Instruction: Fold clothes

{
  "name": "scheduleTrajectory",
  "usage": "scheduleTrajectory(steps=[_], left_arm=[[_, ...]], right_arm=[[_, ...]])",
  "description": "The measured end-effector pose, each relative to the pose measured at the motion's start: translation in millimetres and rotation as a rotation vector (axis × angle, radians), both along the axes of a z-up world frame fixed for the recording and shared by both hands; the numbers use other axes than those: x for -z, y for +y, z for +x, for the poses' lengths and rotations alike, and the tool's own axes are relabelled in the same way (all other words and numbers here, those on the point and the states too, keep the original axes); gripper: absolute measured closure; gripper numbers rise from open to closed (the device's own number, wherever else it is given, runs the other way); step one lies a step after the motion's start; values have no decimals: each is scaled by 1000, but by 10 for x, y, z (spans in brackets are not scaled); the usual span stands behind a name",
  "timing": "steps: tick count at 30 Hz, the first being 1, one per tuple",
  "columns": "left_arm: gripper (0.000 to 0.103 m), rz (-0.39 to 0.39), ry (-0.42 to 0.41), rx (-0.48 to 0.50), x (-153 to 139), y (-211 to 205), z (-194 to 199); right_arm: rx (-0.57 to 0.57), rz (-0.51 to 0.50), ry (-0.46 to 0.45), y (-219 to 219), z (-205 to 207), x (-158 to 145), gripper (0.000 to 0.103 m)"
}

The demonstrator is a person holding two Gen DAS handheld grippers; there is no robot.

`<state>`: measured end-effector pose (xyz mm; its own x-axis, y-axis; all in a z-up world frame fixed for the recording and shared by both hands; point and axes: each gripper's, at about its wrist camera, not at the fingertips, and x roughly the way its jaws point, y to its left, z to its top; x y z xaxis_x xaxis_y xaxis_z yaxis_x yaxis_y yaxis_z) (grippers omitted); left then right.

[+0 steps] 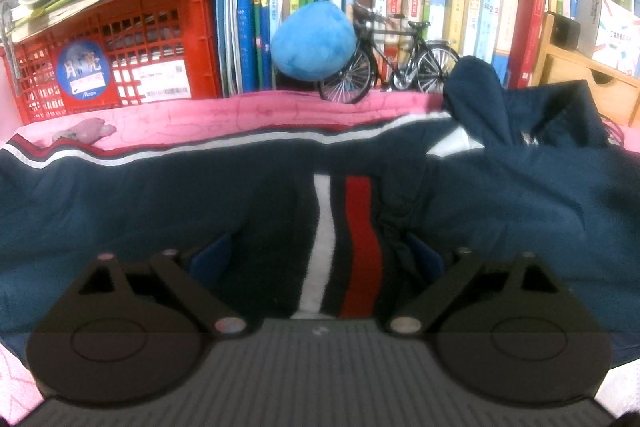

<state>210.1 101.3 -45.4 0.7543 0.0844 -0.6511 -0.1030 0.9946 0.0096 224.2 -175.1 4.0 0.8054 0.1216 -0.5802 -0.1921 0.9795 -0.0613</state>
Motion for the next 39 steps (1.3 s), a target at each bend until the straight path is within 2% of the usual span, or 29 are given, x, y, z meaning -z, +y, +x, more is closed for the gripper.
scheduleTrajectory(steps=[1, 2, 4, 8, 9, 13, 15, 16, 17, 19, 23, 25, 26, 28, 30, 33, 36, 39], left_arm=[[8, 0, 0, -1, 0, 2, 0], [7, 0, 1, -2, 0, 2, 2], [7, 0, 2, -3, 1, 1, 4], [6, -5, 3, -3, 2, 6, 4], [6, -6, 3, -2, 3, 8, 4], [0, -9, 8, 12, 10, 12, 1], [0, -8, 11, 21, 13, 3, 3], [0, -9, 12, 24, 14, 4, 3], [0, -8, 12, 25, 14, 2, 2], [0, -6, 13, 25, 15, 2, 2], [0, -4, 14, 24, 18, -3, 7], [0, -3, 14, 24, 19, -4, 7], [0, -3, 14, 24, 18, -3, 7], [0, -3, 14, 26, 19, 1, 5], [0, -3, 14, 26, 19, 1, 3], [0, -3, 14, 26, 19, 0, 3], [0, -3, 14, 26, 19, 0, 3], [0, -3, 14, 27, 18, 1, 4]], right_arm=[[-35, 93, 21, 148, 89, 82, 2], [-65, 138, 37, 294, 151, 161, 2], [-104, 128, 52, 513, 233, 305, 2], [-119, -110, 6, 529, 335, 521, 0], [-111, -141, -3, 458, 344, 538, 1], [91, -374, -63, -185, 426, 576, 0], [195, -456, -75, -532, 481, 611, 0], [245, -456, -70, -699, 507, 612, 0], [292, -415, -51, -859, 533, 597, 0], [358, -293, -8, -1128, 562, 551, 0], [407, -84, 65, -1414, 564, 513, 0], [457, -59, 69, -1422, 501, 462, 0], [450, -54, 43, -1386, 434, 422, 0], [366, -41, -54, -1249, 249, 321, 0], [190, 3, -92, -1077, 82, 211, 0], [-123, 50, 11, -806, -61, 177, 0], [-289, 3, 55, -535, -255, 279, 0], [-421, 12, 93, -380, -519, 370, 0]])
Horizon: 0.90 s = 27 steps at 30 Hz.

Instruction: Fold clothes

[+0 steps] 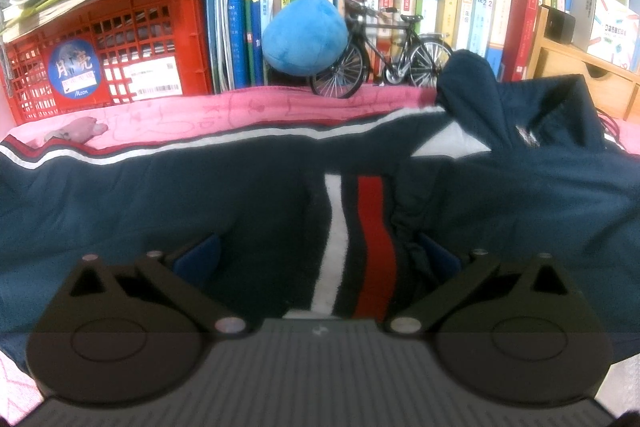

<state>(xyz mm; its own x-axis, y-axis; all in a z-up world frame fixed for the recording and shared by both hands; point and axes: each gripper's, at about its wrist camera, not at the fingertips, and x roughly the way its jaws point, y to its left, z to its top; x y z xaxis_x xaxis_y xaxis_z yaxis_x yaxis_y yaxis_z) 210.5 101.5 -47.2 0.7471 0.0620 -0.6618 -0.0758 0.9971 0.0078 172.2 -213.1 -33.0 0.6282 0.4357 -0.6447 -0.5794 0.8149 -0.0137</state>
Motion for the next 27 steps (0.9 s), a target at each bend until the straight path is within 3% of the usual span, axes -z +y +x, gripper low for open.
scheduleTrajectory(steps=[3, 6, 10, 13, 16, 18, 21, 24, 27], left_arm=[[0, -1, -1, -1, -1, 4, -1], [0, -20, -30, -17, -34, 70, -51], [0, 19, -219, -50, -343, 37, -482], [0, 52, -318, 43, -567, -252, -693], [0, 40, -257, 138, -570, -620, -585], [0, 52, -163, 166, -422, -821, -421], [5, 140, -21, 132, -120, -931, -212], [2, 100, -32, 130, -12, -857, -203], [4, 174, -23, 106, -71, -967, -262]], right_arm=[[-74, 6, 19, 88, -142, 108, 0], [-71, 26, 36, 78, -126, 133, 0], [-72, 17, 30, 80, -147, 112, 0], [-73, 21, 34, 53, -154, 112, 0], [-72, 21, 34, 67, -131, 122, 0], [-72, 20, 34, 76, -119, 126, 0], [-71, 20, 33, 68, -128, 128, 0], [-71, 19, 32, 65, -120, 131, 0], [-71, 19, 32, 63, -112, 135, 0]])
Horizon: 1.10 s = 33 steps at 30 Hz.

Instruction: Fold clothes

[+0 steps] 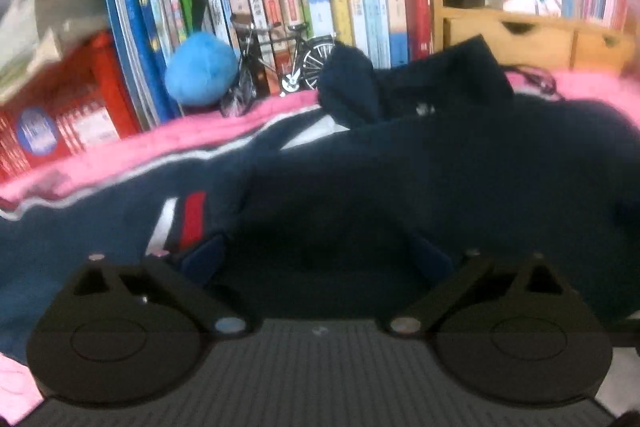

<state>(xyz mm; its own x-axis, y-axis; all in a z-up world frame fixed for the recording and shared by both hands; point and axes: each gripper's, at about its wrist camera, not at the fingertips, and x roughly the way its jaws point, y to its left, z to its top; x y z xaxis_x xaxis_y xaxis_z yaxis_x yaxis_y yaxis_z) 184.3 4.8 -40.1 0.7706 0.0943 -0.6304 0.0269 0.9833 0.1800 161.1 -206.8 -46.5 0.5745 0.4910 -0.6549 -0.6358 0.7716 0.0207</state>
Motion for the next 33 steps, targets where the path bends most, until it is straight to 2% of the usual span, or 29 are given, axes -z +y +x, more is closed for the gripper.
scheduleTrajectory(steps=[1, 5, 7, 8, 11, 13, 15, 17, 23, 27, 28, 29, 30, 32, 33], left_arm=[[7, 0, 1, -12, -55, 8, -40], [7, -199, -67, -45, -329, 461, -253], [5, -238, -109, -138, -478, 869, -382], [5, -219, -133, -198, -526, 1057, -423], [5, -25, -190, -455, -560, 1655, -425], [5, 102, -180, -600, -507, 2051, -318], [5, 163, -153, -696, -453, 2423, -202], [5, 160, -135, -758, -404, 2738, -103], [13, -19, -61, -876, -208, 3487, 128], [21, -65, -56, -917, -78, 3744, 176], [36, -79, -59, -915, -61, 3791, 181], [56, -93, -62, -914, -43, 3839, 186], [64, -109, -60, -916, -30, 3873, 191], [89, -138, -70, -914, -37, 3898, 169], [92, -148, -82, -906, -57, 3886, 157]], right_arm=[[0, 0, 0, -1, 0, 1, 0], [-1, -1, -1, -2, 2, -1, 0], [0, -1, -1, -1, 3, -1, 0], [0, -1, -1, 0, 4, -2, 0], [0, -1, -1, 2, 5, -4, 0], [0, -2, -2, -1, 4, -4, 0], [0, -2, -2, 0, 4, -4, 0], [0, -2, -2, 0, 4, -4, 0], [3, -3, -3, -6, 5, -5, 0], [6, -3, -2, -5, 5, -2, 0], [6, -3, -2, -3, 5, -1, 0], [7, -3, -2, -2, 6, -1, 0], [7, -3, -2, -2, 7, -1, 0], [8, -2, -1, -4, 8, 1, 0], [8, -2, -1, -5, 8, 2, 0]])
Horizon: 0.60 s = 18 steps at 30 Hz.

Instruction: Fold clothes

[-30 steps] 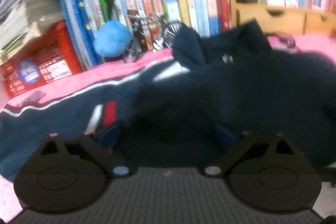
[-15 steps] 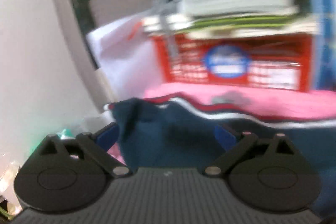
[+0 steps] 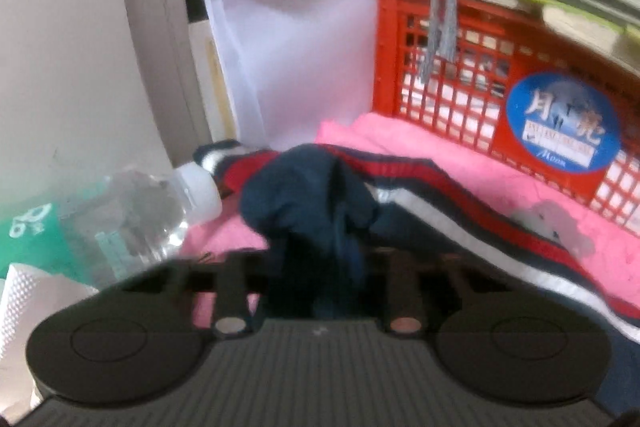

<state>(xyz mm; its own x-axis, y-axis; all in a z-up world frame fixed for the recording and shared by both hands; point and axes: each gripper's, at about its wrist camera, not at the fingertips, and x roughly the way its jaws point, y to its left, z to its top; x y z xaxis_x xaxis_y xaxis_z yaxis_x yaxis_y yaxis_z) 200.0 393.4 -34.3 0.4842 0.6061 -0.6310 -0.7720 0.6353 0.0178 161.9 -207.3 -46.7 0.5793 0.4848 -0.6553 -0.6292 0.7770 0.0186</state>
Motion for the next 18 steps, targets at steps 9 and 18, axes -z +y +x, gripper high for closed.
scheduleTrajectory(steps=[9, 18], left_arm=[[98, 85, -231, 310, -678, -916, -416], [97, 135, -322, 931, -1046, -3211, -817]], right_arm=[[1, -1, -1, -2, 4, 7, 0], [3, -3, -4, 5, 1, 10, 0]])
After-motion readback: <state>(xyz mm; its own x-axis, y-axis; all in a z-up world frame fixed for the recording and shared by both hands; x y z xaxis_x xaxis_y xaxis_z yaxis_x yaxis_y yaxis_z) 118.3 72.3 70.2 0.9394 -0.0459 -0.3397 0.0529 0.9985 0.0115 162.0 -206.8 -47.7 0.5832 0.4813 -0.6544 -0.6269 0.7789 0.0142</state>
